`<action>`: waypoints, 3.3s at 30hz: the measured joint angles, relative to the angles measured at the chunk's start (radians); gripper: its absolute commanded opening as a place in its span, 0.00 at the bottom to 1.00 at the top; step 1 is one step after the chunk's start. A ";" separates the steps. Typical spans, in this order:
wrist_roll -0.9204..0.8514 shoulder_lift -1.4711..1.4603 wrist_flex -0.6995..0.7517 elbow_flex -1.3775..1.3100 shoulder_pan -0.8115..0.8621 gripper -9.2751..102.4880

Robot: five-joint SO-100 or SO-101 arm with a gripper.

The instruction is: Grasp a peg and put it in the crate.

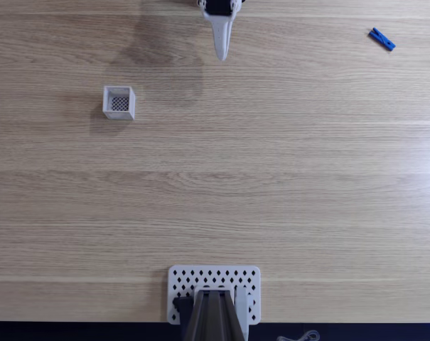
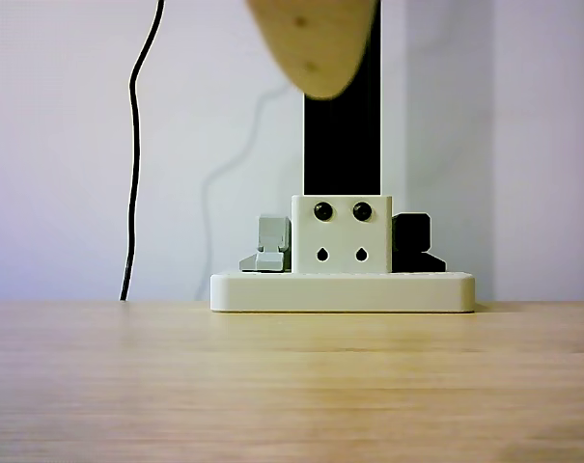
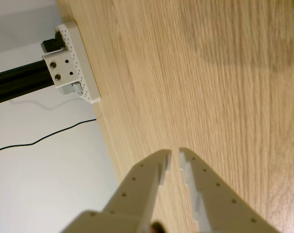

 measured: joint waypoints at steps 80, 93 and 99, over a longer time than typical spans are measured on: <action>-1.726 -1.143 -1.264 -0.034 -0.884 0.08; -1.525 -1.218 -0.583 -0.448 -1.063 0.08; -1.450 -1.221 -0.351 -0.607 -1.106 0.08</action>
